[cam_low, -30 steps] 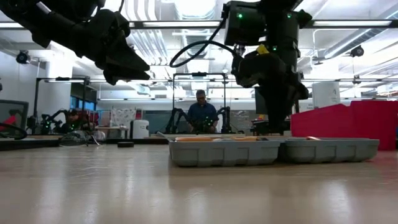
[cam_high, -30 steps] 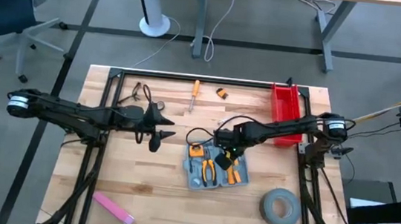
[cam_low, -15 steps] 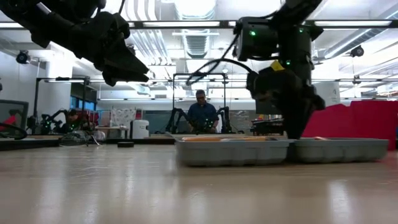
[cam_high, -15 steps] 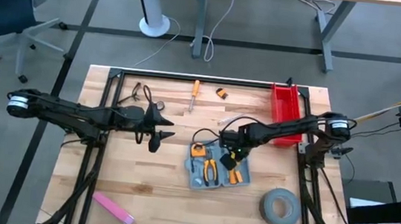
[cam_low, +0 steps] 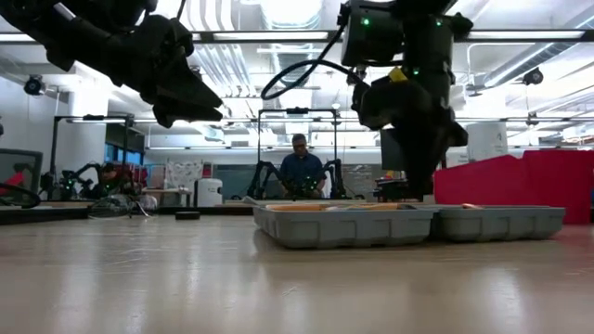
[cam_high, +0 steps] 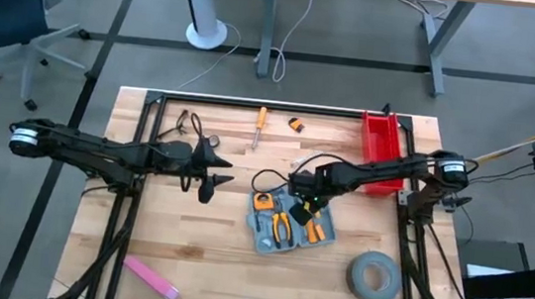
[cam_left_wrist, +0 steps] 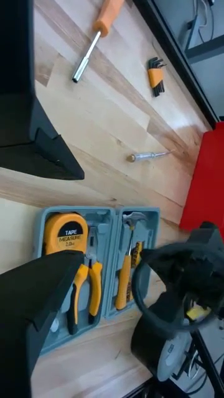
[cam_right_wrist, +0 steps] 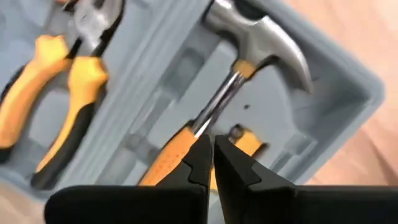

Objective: Prefit tool cases
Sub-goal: Adjust the yellow screwdriver bit sets in the gray pre-fit tool case

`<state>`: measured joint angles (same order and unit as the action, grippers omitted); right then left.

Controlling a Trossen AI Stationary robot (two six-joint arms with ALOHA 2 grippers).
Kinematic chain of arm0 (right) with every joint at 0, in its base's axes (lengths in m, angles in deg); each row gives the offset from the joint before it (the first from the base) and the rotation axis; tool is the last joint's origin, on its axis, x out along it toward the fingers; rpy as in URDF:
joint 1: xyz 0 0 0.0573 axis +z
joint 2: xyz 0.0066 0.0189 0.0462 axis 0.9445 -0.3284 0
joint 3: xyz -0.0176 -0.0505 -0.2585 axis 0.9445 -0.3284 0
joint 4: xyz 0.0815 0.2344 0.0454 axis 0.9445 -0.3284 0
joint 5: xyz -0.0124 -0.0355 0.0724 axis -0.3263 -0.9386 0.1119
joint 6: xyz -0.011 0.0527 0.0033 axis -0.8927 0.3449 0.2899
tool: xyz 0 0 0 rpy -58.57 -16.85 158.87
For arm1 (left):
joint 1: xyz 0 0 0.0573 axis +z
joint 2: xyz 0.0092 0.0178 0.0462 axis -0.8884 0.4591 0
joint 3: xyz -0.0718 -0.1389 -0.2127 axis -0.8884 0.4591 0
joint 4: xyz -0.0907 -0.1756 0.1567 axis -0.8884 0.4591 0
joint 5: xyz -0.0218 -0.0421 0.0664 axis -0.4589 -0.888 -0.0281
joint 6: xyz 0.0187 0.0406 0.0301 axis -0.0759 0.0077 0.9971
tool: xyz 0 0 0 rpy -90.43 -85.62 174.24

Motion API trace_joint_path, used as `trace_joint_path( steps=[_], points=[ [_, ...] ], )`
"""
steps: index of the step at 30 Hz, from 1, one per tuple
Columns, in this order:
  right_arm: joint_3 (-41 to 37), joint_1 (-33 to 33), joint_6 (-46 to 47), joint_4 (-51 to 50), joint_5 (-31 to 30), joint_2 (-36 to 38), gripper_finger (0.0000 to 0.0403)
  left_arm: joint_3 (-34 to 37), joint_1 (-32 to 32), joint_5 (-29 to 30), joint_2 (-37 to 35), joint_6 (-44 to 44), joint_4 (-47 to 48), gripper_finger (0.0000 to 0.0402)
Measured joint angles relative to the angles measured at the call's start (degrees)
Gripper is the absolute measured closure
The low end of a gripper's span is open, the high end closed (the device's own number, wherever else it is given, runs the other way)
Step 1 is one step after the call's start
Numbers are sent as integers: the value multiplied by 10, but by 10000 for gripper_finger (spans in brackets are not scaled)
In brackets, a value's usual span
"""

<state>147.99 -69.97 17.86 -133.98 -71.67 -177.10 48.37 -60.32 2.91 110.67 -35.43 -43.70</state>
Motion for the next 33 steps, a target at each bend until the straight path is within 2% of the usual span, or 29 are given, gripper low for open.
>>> trace_joint_path(
  steps=[15,26,33],
  points=[
    [3,84,66,-10,33,1,403,0,0,0,-5,1,5,198],
    [-35,86,81,-5,37,-3,403,0,0,0,-6,3,0,198],
    [-62,85,89,-5,72,-8,403,0,0,0,-6,11,-1,198]
  ],
)
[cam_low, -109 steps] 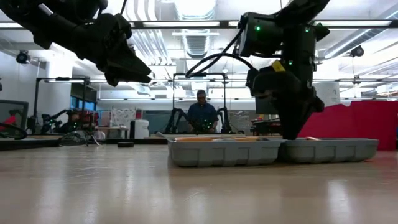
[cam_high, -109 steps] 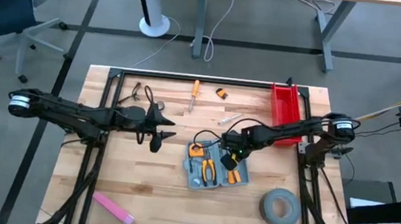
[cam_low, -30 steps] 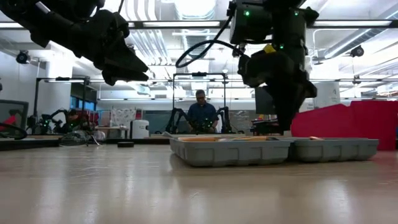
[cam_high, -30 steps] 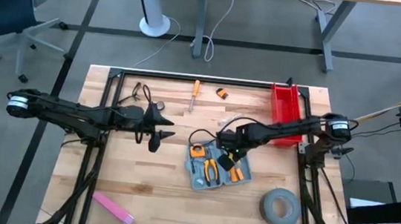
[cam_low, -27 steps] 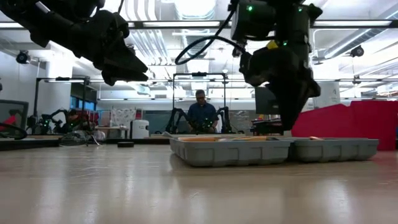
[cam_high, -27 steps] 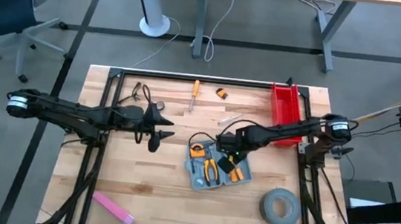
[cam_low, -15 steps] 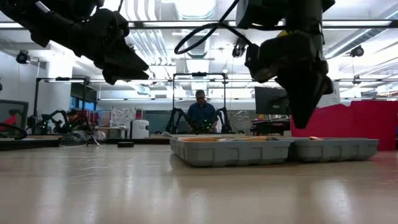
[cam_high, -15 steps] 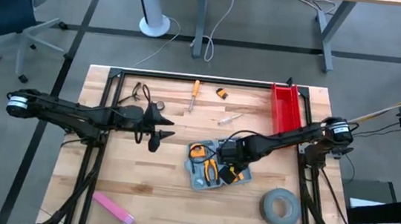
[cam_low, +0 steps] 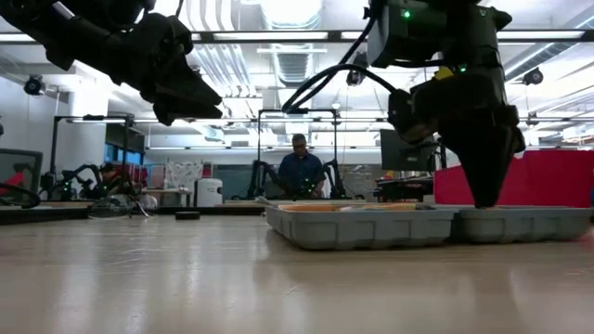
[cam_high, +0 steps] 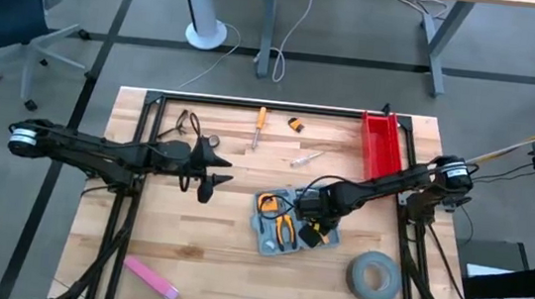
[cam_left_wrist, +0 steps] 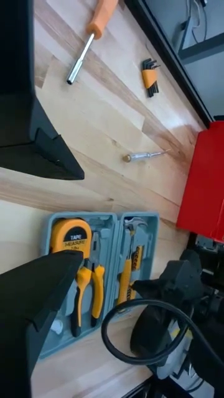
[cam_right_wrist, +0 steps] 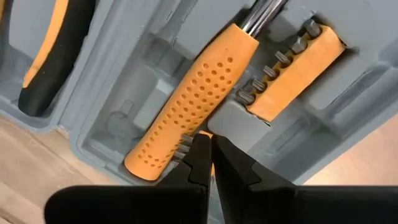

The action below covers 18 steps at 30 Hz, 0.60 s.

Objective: Prefit tool cases
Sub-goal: Adjust the yellow screwdriver bit sets in the gray pre-fit tool case

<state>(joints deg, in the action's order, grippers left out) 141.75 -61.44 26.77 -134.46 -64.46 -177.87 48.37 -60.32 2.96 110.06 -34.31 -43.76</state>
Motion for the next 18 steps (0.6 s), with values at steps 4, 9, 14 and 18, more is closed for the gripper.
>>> trace_joint_path(
  steps=[4,9,14,18],
  points=[
    [11,0,-5,-5,-1,-1,403,0,0,0,0,0,0,198],
    [39,1,-9,-37,-21,-4,403,0,0,0,0,0,0,198],
    [50,-1,1,-102,-53,-4,403,0,0,0,0,0,0,198],
    [50,0,2,-97,-56,1,403,0,0,0,0,0,0,198]
  ],
)
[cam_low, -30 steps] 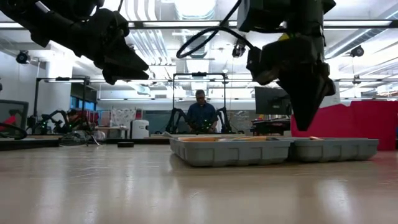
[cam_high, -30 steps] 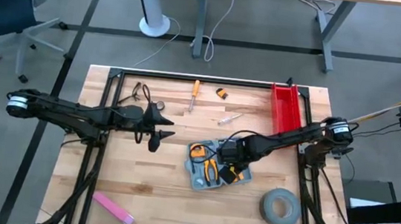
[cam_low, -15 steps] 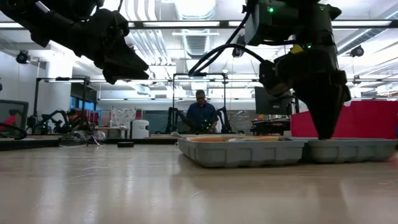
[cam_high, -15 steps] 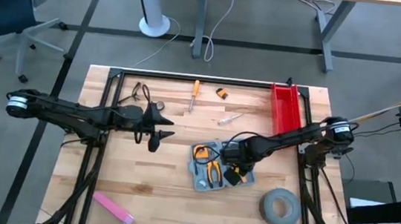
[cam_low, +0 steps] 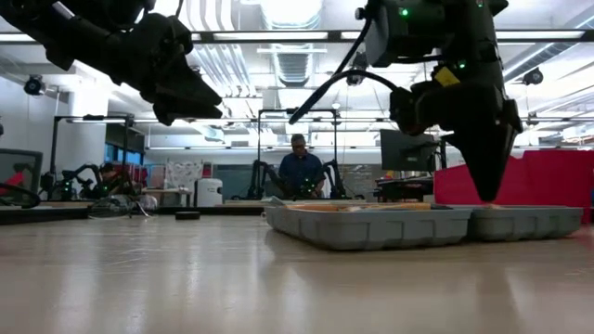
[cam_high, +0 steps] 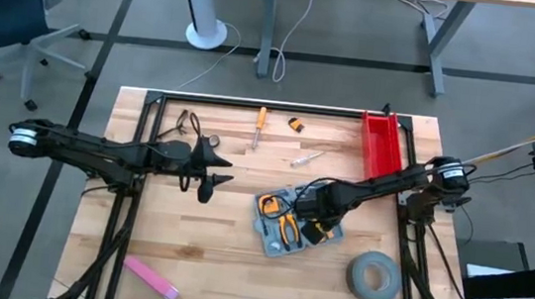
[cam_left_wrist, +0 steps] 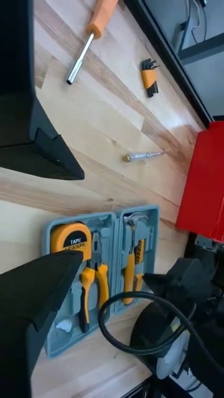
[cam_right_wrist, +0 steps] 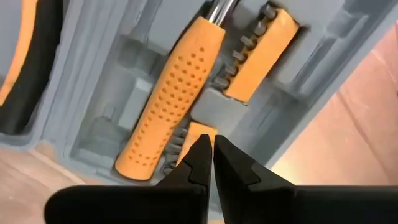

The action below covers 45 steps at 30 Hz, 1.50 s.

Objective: Prefit tool cases
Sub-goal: Adjust the yellow screwdriver bit sets in the gray pre-fit tool case

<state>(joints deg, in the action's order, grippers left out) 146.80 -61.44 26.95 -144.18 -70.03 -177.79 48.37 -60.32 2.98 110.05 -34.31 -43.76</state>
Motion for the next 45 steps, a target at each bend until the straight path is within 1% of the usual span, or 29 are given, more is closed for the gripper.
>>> trace_joint_path(
  steps=[10,18,22,32,37,39,41,45],
  points=[
    [0,0,13,-2,-15,12,403,0,0,0,0,0,5,198],
    [-1,0,12,-3,1,13,403,0,0,0,0,0,5,198],
    [-1,0,13,-2,19,13,403,0,0,0,0,0,6,198],
    [14,1,16,-2,21,13,403,0,0,0,0,0,6,198],
    [11,1,18,-1,40,13,403,0,0,0,0,0,6,198],
    [2,1,14,12,34,13,403,0,0,0,0,0,6,198],
    [-27,0,10,53,32,13,403,0,0,0,0,0,6,198],
    [-103,-9,29,129,66,21,403,0,0,-1,0,0,12,198]
  ],
)
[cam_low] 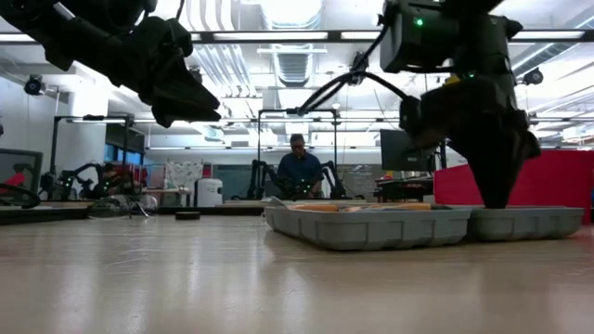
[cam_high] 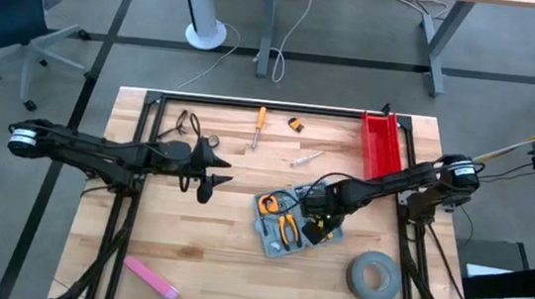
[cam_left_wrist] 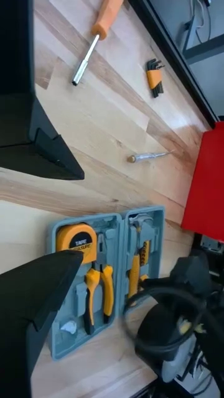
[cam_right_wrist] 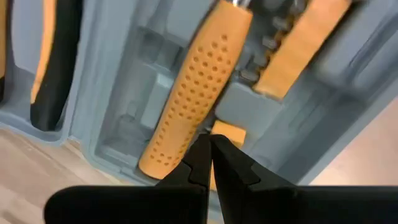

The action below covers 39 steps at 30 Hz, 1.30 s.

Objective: Prefit tool cases
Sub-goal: Adjust the yellow screwdriver bit sets in the gray pre-fit tool case

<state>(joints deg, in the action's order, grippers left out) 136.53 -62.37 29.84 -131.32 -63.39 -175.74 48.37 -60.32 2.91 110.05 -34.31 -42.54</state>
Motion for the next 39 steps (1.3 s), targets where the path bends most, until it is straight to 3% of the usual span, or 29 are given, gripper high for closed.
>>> trace_joint_path(
  steps=[4,9,15,39],
  points=[
    [-12,1,15,-2,3,13,403,0,0,0,-1,0,1,198],
    [34,0,11,-65,-49,30,403,0,0,0,-1,0,-9,198],
    [78,0,2,-100,-58,31,403,0,0,0,-1,-3,-9,198],
    [69,-9,-12,-129,-82,32,403,0,0,0,-1,2,-9,198]
  ],
)
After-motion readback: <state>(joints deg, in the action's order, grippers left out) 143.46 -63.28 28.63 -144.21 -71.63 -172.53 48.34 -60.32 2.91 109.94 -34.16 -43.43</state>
